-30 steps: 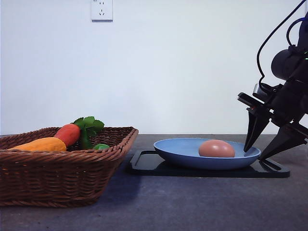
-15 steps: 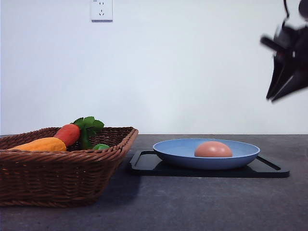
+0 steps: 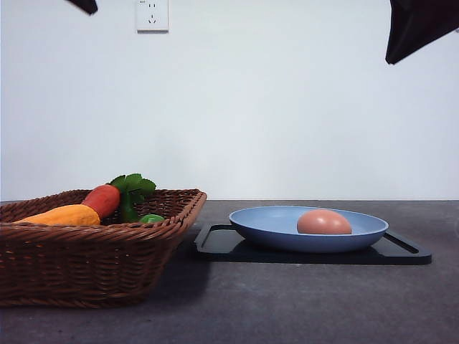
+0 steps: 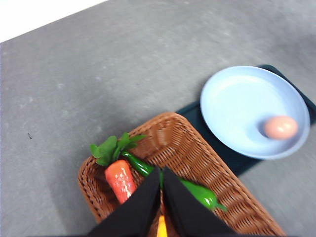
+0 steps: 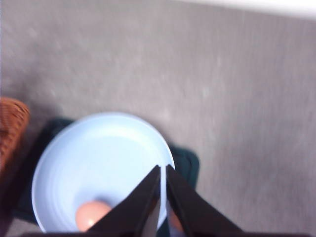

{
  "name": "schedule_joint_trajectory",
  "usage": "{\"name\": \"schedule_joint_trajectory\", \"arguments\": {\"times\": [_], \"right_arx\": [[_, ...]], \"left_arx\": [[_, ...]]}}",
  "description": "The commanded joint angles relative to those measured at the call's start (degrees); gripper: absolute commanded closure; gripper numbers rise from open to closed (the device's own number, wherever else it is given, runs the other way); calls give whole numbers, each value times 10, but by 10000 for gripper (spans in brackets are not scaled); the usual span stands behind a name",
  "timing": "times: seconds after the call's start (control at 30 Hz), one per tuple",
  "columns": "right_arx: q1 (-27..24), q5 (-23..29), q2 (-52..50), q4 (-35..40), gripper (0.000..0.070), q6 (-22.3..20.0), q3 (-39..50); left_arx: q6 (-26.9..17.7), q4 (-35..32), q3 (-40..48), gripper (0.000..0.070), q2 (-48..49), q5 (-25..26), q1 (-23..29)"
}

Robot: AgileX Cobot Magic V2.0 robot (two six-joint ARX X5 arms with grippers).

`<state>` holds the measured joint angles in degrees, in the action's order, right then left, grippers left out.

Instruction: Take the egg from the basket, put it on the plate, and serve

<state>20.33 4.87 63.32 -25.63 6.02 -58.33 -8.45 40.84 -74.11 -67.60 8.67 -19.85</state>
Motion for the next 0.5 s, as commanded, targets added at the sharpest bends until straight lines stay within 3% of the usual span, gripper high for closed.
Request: {"name": "schedule_joint_trajectory", "arguments": {"times": [0.0, 0.3, 0.47], "right_arx": [[10, 11, -17, 39, 700, -9, 34], [22, 12, -91, 265, 700, -26, 258], [23, 12, -88, 372, 700, -15, 338]], "left_arx": [[19, -61, 42, 700, 23, -1, 3], [78, -305, 306, 700, 150, -1, 15], [130, -396, 410, 700, 207, -1, 14]]}}
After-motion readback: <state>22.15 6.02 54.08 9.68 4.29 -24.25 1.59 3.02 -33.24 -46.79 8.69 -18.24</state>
